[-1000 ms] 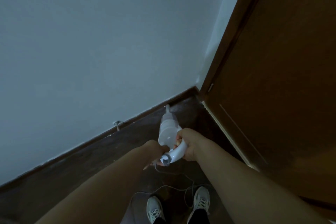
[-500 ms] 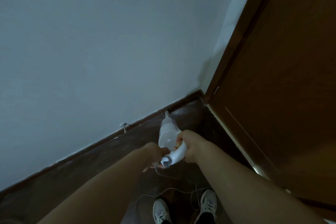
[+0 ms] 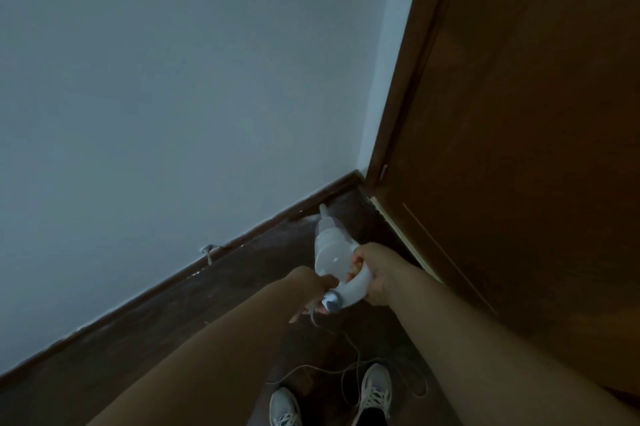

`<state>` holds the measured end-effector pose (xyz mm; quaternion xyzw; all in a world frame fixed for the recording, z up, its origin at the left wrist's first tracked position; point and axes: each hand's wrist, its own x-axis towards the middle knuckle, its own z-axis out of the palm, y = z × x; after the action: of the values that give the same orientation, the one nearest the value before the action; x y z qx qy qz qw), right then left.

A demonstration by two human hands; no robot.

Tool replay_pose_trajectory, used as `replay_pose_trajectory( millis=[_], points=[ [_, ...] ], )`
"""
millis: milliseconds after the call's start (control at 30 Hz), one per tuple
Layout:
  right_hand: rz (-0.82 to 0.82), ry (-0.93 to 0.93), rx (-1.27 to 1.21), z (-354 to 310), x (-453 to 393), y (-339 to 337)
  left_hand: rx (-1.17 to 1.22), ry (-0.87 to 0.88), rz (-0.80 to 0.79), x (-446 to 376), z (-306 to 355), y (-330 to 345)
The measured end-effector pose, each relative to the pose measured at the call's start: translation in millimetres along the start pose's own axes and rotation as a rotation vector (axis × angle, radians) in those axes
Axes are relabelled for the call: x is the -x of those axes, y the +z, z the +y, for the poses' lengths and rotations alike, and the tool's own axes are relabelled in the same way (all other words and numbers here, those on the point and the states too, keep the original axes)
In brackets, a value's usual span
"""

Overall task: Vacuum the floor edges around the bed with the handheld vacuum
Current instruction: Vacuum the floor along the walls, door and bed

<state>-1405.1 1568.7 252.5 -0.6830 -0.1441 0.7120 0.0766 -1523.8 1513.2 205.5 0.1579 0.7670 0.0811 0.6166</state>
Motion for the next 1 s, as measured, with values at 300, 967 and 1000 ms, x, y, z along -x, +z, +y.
replay_pose_trajectory(
  millis=[300, 967, 1000],
  points=[
    [0.056, -0.009, -0.036, -46, -16, -60, 0.001, 0.022, -0.037, -21, 63, 53],
    [0.013, 0.025, 0.120, 12, 9, -27, 0.029, 0.064, -0.105, 24, -9, 28],
    [0.015, 0.029, 0.140, 21, 10, -18, 0.019, 0.054, -0.101, 26, -19, 21]
  ],
)
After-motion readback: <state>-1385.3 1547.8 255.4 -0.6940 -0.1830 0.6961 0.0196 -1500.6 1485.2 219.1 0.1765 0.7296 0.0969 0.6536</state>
